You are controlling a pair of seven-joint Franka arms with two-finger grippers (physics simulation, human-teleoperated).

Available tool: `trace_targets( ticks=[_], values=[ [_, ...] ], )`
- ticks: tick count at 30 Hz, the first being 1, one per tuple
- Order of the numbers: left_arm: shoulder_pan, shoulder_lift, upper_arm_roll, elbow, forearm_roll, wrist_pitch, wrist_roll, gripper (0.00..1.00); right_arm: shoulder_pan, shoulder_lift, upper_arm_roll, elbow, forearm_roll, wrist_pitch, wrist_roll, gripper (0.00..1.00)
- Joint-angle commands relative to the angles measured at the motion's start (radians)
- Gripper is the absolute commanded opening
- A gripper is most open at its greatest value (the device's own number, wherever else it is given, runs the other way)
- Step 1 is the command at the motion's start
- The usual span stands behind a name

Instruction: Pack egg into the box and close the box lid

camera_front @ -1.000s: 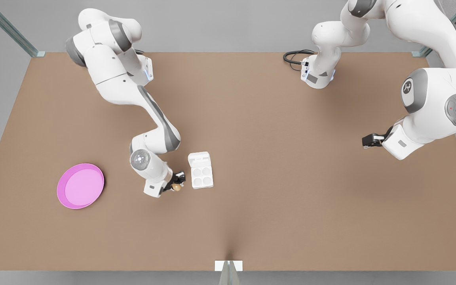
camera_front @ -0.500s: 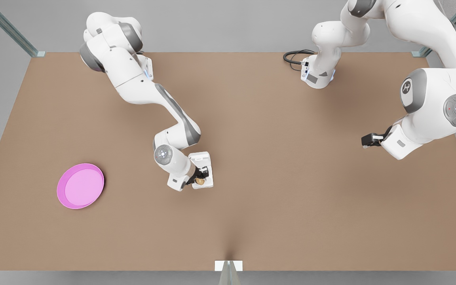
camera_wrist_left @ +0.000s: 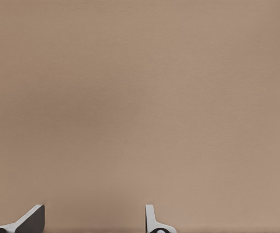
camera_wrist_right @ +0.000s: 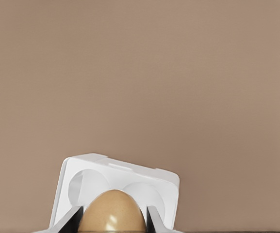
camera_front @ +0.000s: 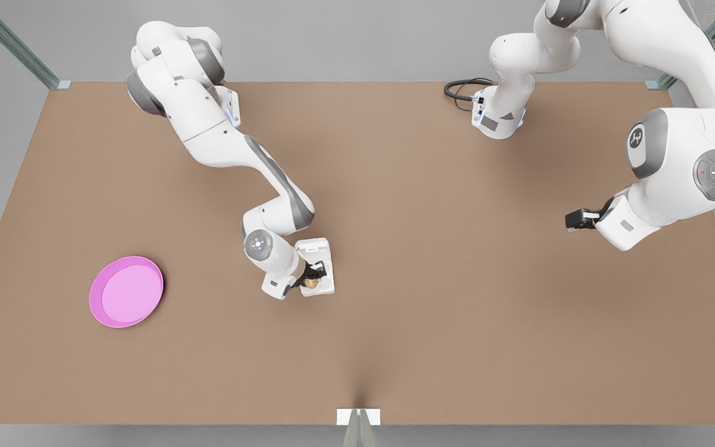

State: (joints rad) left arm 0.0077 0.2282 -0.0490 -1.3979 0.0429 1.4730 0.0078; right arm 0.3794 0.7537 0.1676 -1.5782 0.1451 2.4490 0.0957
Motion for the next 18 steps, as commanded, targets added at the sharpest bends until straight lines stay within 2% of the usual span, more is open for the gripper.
trace_targets(
  ticks=[1,5,6,7,8,9,10,12,14,18],
  values=[
    [0.000,-0.001,0.000,0.000,0.000,0.000,-0.002,1.00,-0.001,-0.001,-0.002,0.000,-0.064,-0.018,0.418,1.00],
    [0.000,-0.001,0.000,0.000,0.000,0.000,-0.002,1.00,-0.008,-0.008,0.000,0.000,-0.064,-0.030,0.412,1.00],
    [-0.003,0.000,-0.002,0.000,0.000,0.000,-0.006,0.96,-0.019,-0.080,0.001,-0.029,-0.058,-0.071,0.412,1.00],
    [-0.008,0.000,-0.005,0.002,0.000,0.000,-0.009,0.70,-0.050,-0.163,0.003,-0.036,-0.052,-0.168,0.406,1.00],
    [-0.028,0.020,-0.006,0.002,0.000,-0.011,-0.015,0.28,-0.094,-0.260,0.003,-0.032,-0.052,-0.275,0.404,1.00],
    [-0.064,0.043,-0.006,0.002,0.000,-0.014,-0.011,0.21,-0.169,-0.335,0.000,-0.017,-0.059,-0.387,0.371,1.00],
    [-0.135,0.071,-0.006,0.002,0.000,-0.042,-0.012,0.21,-0.247,-0.344,-0.016,0.056,-0.067,-0.502,0.290,1.00],
    [-0.285,0.122,-0.009,0.002,-0.064,-0.094,-0.017,0.21,-0.396,-0.346,-0.017,0.109,-0.168,-0.550,0.090,1.00],
    [-0.425,0.172,-0.019,0.002,-0.124,-0.083,-0.147,0.21,-0.412,-0.353,-0.088,0.147,-0.171,-0.582,-0.022,1.00],
    [-0.687,0.292,-0.029,0.034,-0.276,0.182,-0.561,0.21,-0.422,-0.439,-0.169,0.141,-0.226,-0.633,-0.129,1.00]
  ],
)
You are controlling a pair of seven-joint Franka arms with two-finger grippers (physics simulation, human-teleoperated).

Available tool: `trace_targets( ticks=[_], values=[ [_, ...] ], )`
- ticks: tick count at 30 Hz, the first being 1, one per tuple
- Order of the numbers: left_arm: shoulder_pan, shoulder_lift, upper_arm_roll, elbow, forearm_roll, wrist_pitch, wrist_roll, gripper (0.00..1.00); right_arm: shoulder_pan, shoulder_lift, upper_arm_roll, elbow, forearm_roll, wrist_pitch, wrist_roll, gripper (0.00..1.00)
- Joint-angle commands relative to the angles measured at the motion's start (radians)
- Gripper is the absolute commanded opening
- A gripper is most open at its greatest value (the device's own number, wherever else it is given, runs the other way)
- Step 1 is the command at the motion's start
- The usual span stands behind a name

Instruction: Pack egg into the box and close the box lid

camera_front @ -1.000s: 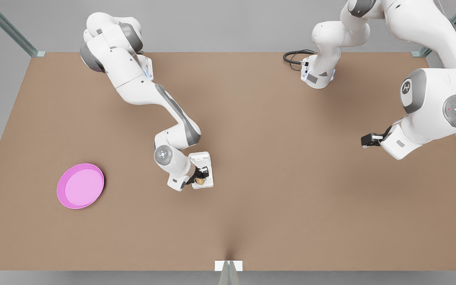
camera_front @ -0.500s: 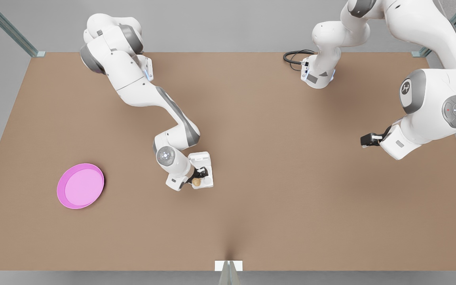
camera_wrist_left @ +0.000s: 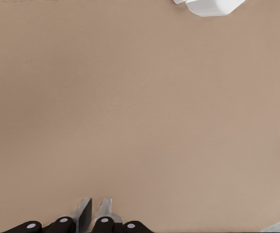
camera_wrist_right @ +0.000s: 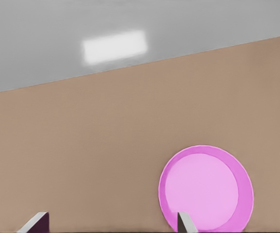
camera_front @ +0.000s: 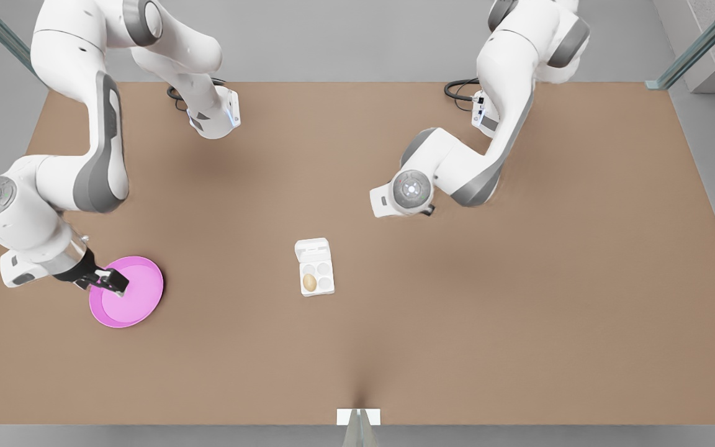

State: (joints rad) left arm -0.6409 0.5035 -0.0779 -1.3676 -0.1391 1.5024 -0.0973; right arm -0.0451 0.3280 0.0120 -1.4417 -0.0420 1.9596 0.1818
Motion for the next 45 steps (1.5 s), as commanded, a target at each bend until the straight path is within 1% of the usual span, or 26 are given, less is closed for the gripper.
trace_targets(
  ticks=[1,2,4,6,7,8,9,11,15,17,19,21,24,26,31,36,39,43,45],
  values=[
    [-0.074,0.072,0.000,0.060,-0.108,0.173,-0.551,0.21,0.004,-0.009,-0.014,0.003,-0.038,-0.142,-0.211,1.00],
    [-0.131,0.158,0.000,0.139,-0.105,0.211,-0.636,0.21,0.001,-0.006,-0.014,0.001,-0.036,-0.143,-0.209,1.00],
    [-0.183,0.196,0.000,0.140,-0.103,0.292,-0.679,0.21,-0.004,0.009,-0.015,0.007,-0.039,-0.143,-0.217,1.00],
    [-0.224,0.270,0.003,0.189,-0.094,0.395,-0.708,0.21,-0.028,0.011,-0.015,0.007,-0.021,-0.143,-0.217,1.00],
    [-0.230,0.290,0.006,0.191,-0.090,0.430,-0.710,0.21,-0.028,0.011,-0.015,0.007,-0.021,-0.145,-0.217,1.00],
    [-0.235,0.323,0.007,0.229,-0.076,0.440,-0.726,0.21,-0.028,0.011,-0.015,0.007,-0.021,-0.145,-0.217,1.00],
    [-0.243,0.357,0.007,0.254,-0.066,0.498,-0.760,0.21,-0.028,0.013,-0.015,0.007,-0.021,-0.143,-0.214,1.00],
    [-0.243,0.377,0.012,0.268,-0.059,0.575,-0.802,0.21,-0.028,0.019,-0.015,0.007,-0.021,-0.142,-0.214,1.00],
    [-0.243,0.397,0.030,0.286,-0.047,0.636,-0.829,0.21,-0.025,0.017,-0.015,0.007,-0.021,-0.143,-0.212,1.00],
    [-0.241,0.449,0.044,0.369,-0.047,0.636,-0.838,0.21,-0.027,0.017,-0.014,0.009,-0.021,-0.143,-0.212,1.00],
    [-0.241,0.463,0.058,0.372,-0.048,0.664,-0.846,0.21,-0.027,0.017,-0.014,0.009,-0.019,-0.143,-0.212,1.00],
    [-0.244,0.491,0.053,0.421,-0.050,0.665,-0.866,0.21,-0.027,0.017,-0.015,0.011,-0.019,-0.143,-0.212,1.00],
    [-0.261,0.494,0.046,0.436,-0.050,0.665,-0.891,0.21,-0.027,0.017,-0.015,0.011,-0.021,-0.143,-0.212,1.00],
    [-0.263,0.520,0.050,0.473,-0.048,0.665,-0.889,0.21,-0.027,0.019,-0.015,0.011,-0.021,-0.143,-0.212,1.00],
    [-0.261,0.543,0.056,0.489,-0.047,0.699,-0.888,0.21,-0.027,0.020,-0.015,0.011,-0.021,-0.143,-0.212,1.00],
    [-0.261,0.537,0.053,0.443,-0.014,0.676,-0.881,0.21,-0.028,0.020,-0.015,0.011,-0.021,-0.143,-0.212,1.00],
    [-0.263,0.547,0.052,0.443,-0.001,0.677,-0.881,0.21,-0.030,0.025,-0.015,0.011,-0.021,-0.142,-0.212,1.00],
    [-0.263,0.599,0.055,0.502,0.004,0.716,-0.886,0.21,-0.030,0.025,-0.015,0.011,-0.021,-0.143,-0.212,1.00],
    [-0.260,0.603,0.056,0.518,0.004,0.731,-0.881,0.21,-0.028,0.025,-0.015,0.011,-0.021,-0.143,-0.212,1.00]
  ],
)
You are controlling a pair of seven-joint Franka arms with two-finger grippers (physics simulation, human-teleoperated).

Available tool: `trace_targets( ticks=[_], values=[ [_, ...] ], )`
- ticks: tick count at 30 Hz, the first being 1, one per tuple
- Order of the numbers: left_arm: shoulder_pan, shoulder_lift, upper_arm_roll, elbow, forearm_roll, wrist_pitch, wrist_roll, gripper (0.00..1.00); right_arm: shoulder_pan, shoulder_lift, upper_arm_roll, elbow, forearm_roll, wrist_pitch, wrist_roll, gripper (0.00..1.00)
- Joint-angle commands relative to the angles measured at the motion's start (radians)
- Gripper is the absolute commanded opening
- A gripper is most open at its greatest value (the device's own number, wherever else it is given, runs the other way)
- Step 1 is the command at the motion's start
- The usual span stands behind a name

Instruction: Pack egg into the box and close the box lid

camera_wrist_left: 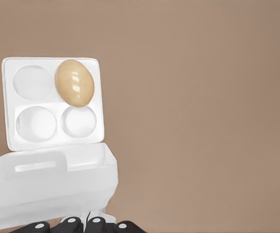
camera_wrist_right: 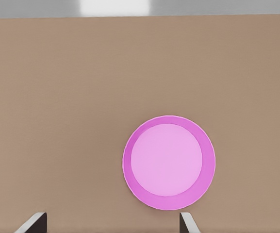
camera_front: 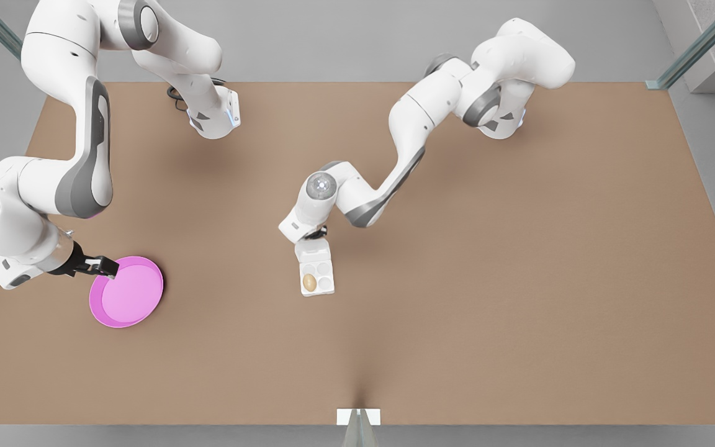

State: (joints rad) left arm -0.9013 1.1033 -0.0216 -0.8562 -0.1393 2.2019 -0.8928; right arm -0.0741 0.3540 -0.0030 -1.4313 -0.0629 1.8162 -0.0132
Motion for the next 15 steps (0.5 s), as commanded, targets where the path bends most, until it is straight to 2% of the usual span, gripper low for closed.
trace_targets(
  ticks=[1,3,9,15],
  values=[
    [0.004,0.001,0.002,0.006,0.004,0.042,-0.086,0.21,0.001,-0.001,0.000,0.002,0.000,0.000,-0.017,1.00],
    [0.007,0.001,0.003,0.022,0.004,0.045,-0.084,0.21,0.005,-0.001,0.002,0.008,0.002,-0.002,-0.016,1.00],
    [-0.002,0.052,-0.001,0.020,0.004,0.298,-0.092,0.21,0.008,-0.001,0.002,0.008,0.002,0.000,-0.016,1.00],
    [0.019,0.069,0.023,0.048,0.009,0.372,-0.012,0.21,0.008,-0.001,0.003,0.015,0.002,-0.002,-0.016,1.00]
  ],
)
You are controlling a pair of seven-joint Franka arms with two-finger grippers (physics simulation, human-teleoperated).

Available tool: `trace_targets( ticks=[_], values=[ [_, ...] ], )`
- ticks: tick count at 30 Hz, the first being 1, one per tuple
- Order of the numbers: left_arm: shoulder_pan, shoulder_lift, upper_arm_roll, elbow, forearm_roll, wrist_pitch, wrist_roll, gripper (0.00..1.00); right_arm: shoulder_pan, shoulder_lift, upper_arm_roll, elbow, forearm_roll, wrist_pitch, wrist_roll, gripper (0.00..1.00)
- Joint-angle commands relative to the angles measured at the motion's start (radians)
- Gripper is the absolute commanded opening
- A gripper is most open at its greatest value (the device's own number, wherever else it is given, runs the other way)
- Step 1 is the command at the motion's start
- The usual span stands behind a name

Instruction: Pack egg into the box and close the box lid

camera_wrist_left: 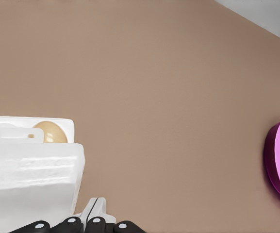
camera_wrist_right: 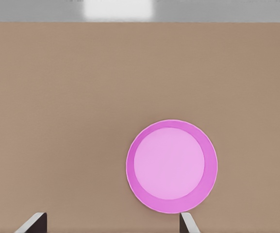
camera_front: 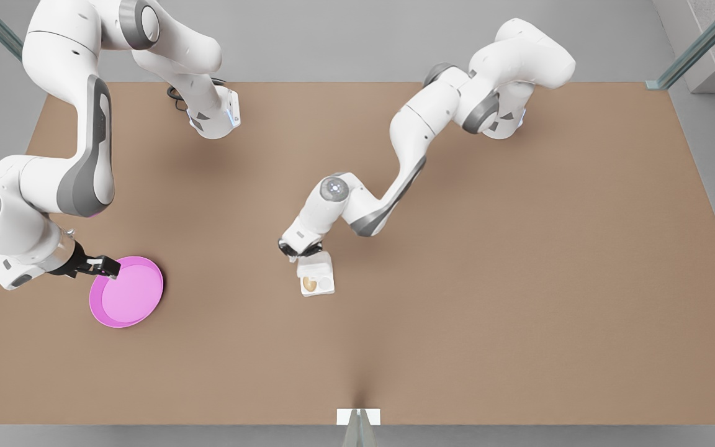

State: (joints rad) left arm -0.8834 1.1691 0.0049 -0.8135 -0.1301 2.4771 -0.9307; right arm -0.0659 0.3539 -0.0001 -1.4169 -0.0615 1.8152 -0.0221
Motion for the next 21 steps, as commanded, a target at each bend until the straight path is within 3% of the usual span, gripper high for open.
trace_targets(
  ticks=[1,4,5,6,7,10,11,13,14,16,21],
  values=[
    [0.004,0.003,0.015,0.005,0.021,0.097,0.030,0.21,0.000,-0.003,0.000,0.001,0.000,-0.001,-0.007,1.00],
    [0.090,-0.019,0.020,0.005,0.027,0.083,0.079,0.21,0.001,-0.001,0.000,0.001,0.000,-0.001,-0.007,1.00],
    [0.168,-0.084,0.014,0.007,0.027,-0.060,0.142,0.39,0.001,-0.001,0.002,0.001,0.002,-0.001,-0.007,1.00],
    [0.290,-0.201,-0.026,0.004,0.023,-0.302,0.312,0.90,0.001,-0.001,0.002,0.001,0.002,0.001,-0.007,1.00],
    [0.386,-0.262,-0.016,-0.001,0.024,-0.484,0.434,1.00,0.001,-0.001,0.002,0.001,0.002,0.001,-0.007,1.00],
    [0.676,-0.440,0.030,-0.007,0.027,-0.980,0.765,1.00,0.003,-0.001,0.002,0.001,0.002,0.001,-0.007,1.00],
    [0.774,-0.592,0.026,-0.109,0.029,-1.072,0.788,1.00,0.003,-0.001,0.003,0.001,0.002,0.001,-0.007,1.00],
    [0.863,-0.887,-0.089,-0.407,0.130,-1.097,0.791,1.00,0.001,-0.001,0.003,0.001,0.002,0.001,-0.007,1.00],
    [0.865,-0.960,-0.089,-0.478,0.139,-1.097,0.791,1.00,0.001,-0.001,0.003,0.001,0.002,0.001,-0.007,1.00],
    [0.865,-1.048,-0.091,-0.599,0.155,-1.060,0.797,1.00,-0.002,-0.001,0.003,0.001,0.002,0.001,-0.009,1.00],
    [0.865,-1.049,-0.092,-0.605,0.155,-1.063,0.799,1.00,-0.003,0.000,0.003,0.001,0.002,0.006,-0.009,1.00]
  ],
)
